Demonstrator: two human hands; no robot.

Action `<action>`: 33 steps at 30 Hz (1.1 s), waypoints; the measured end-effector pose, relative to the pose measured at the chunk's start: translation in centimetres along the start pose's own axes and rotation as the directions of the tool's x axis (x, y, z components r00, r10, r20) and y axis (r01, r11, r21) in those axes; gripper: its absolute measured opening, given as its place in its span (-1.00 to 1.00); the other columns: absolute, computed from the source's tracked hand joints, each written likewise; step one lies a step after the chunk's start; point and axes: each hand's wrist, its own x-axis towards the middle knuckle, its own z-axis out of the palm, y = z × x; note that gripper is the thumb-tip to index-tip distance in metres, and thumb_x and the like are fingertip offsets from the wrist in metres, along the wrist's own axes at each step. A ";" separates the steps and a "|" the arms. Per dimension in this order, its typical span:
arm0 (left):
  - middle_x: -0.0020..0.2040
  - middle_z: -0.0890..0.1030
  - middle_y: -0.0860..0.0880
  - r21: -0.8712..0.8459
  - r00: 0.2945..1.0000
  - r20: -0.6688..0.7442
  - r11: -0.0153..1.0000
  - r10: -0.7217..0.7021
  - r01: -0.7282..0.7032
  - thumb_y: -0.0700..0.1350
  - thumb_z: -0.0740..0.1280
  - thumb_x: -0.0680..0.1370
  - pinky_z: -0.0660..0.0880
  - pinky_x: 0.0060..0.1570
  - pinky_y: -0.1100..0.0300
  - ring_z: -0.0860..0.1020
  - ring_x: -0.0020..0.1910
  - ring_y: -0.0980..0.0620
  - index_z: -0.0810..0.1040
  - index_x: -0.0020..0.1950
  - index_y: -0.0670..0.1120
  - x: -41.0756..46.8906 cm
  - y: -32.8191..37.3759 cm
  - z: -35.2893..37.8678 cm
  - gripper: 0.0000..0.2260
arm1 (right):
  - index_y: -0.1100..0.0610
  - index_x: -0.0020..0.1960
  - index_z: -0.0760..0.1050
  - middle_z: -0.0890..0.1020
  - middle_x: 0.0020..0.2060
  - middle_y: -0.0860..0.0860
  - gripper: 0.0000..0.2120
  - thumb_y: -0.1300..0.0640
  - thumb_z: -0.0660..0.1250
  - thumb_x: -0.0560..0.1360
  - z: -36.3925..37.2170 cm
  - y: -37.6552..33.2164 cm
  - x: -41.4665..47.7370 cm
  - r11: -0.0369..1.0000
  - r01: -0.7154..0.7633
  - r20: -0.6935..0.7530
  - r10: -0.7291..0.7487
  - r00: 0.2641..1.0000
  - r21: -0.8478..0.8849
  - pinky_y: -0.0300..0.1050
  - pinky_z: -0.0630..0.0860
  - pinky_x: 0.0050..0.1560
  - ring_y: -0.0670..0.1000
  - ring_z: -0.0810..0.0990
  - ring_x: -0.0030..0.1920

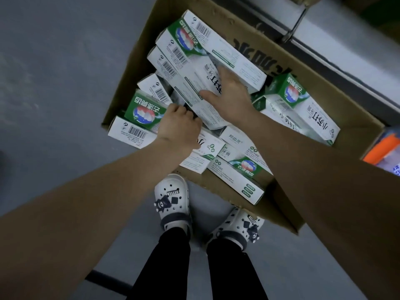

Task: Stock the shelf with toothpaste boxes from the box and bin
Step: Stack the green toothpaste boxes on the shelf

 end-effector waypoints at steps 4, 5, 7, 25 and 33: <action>0.30 0.48 -0.05 -0.003 0.994 0.106 1.000 -0.009 0.009 0.31 0.32 0.46 0.26 0.35 0.02 0.40 0.32 -0.08 0.39 0.40 -0.05 0.7 -0.6 -1.1 -0.36 | 0.25 0.37 0.33 0.51 0.21 0.17 -0.38 -0.06 0.43 0.48 -1.0 -0.5 -1.1 0.997 -0.030 -0.084 0.036 0.996 0.076 0.07 0.44 0.21 0.17 0.47 0.23; 0.31 0.48 -0.05 -0.002 0.993 0.118 1.000 -0.014 0.014 0.29 0.33 0.46 0.26 0.36 0.01 0.40 0.33 -0.09 0.39 0.40 -0.05 0.7 -0.5 -1.4 -0.37 | 0.25 0.34 0.33 0.53 0.17 0.16 -0.39 -0.08 0.43 0.47 -1.5 -0.7 -1.7 0.995 -0.049 -0.102 0.057 0.993 0.085 0.07 0.46 0.16 0.17 0.50 0.19; 0.30 0.49 -0.06 -0.018 0.993 0.114 0.999 -0.044 0.046 0.22 0.38 0.46 0.27 0.37 0.00 0.41 0.33 -0.09 0.40 0.39 -0.04 0.4 -0.2 -2.1 -0.41 | 0.24 0.26 0.32 0.58 0.04 0.11 -0.41 -0.10 0.44 0.45 -3.0 -0.9 -3.0 0.986 -0.089 -0.122 0.106 0.987 0.139 0.03 0.51 0.00 0.14 0.56 0.06; 0.15 0.56 -0.15 -0.765 0.962 0.180 0.585 -0.205 0.268 0.25 0.31 0.51 0.48 0.05 0.06 0.54 0.03 -0.13 0.42 0.26 -0.13 -11.7 0.6 -17.5 -0.47 | 0.11 0.29 0.46 0.61 0.10 0.01 -0.47 -0.27 0.10 0.59 -19.2 -2.6 -22.8 0.770 -0.389 -0.098 0.500 0.861 0.506 -0.11 0.43 0.20 0.08 0.56 0.19; 0.28 0.51 -0.08 -0.840 0.984 0.107 0.517 -0.143 0.167 0.24 0.29 0.52 0.43 0.09 0.13 0.51 0.14 -0.09 0.36 0.38 -0.13 -22.6 1.9 -29.7 -0.42 | 0.04 0.15 0.47 0.62 -0.08 -0.12 -0.62 -0.23 0.31 0.52 -29.1 -10.5 -31.9 0.657 -0.336 -0.119 0.546 0.829 0.675 -0.22 0.49 -0.12 -0.18 0.59 -0.10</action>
